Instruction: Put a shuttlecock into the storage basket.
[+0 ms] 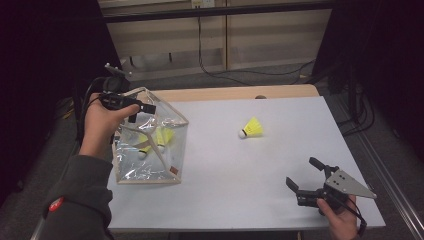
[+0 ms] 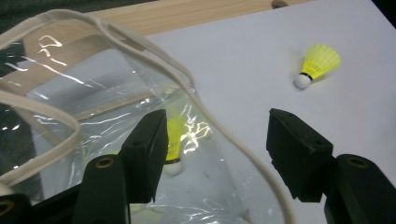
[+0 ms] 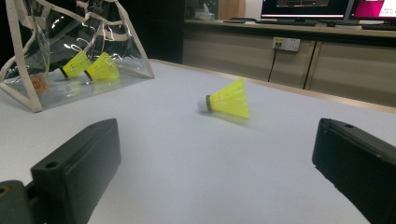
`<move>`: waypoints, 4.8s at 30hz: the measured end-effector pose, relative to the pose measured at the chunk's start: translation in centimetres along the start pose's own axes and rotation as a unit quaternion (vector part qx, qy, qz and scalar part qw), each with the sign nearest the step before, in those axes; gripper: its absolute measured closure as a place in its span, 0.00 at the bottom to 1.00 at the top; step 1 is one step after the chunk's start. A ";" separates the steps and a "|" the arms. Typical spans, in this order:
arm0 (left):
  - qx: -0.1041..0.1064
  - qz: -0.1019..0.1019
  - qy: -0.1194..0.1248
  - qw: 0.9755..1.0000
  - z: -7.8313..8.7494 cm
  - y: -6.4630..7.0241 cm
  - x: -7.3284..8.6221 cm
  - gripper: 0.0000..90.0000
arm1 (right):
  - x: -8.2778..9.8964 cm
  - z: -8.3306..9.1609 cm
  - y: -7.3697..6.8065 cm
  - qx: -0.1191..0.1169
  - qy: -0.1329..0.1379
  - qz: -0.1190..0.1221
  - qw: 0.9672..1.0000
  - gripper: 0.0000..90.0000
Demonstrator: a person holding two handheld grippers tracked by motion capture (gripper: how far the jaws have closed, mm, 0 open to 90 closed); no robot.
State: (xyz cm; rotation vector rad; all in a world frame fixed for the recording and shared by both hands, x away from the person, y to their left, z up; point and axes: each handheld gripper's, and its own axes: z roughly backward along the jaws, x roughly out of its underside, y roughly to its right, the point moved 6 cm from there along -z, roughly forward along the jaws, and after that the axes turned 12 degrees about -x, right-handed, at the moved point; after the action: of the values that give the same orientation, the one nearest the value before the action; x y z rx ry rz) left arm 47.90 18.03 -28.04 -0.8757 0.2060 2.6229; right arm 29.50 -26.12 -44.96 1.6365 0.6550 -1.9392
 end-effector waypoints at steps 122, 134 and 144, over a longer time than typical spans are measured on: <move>0.095 -0.070 0.021 0.993 -8.9 12.6 1.4 0.08 | 0.0 -0.1 -0.1 -0.005 -0.001 0.002 1.000 0.01; 0.103 -0.072 0.028 0.992 -9.8 13.7 1.6 0.08 | -0.1 -0.1 -0.2 -0.005 -0.001 0.001 1.000 0.01; 0.107 -0.071 0.031 0.991 -10.5 14.3 1.7 0.08 | 0.0 -0.1 -0.2 -0.006 -0.001 0.001 1.000 0.01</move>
State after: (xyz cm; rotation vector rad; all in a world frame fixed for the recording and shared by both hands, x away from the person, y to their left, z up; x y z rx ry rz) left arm 46.89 2.69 -37.06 -0.8632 0.4165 2.3912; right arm 29.44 -25.93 -44.92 1.6279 0.6615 -1.9318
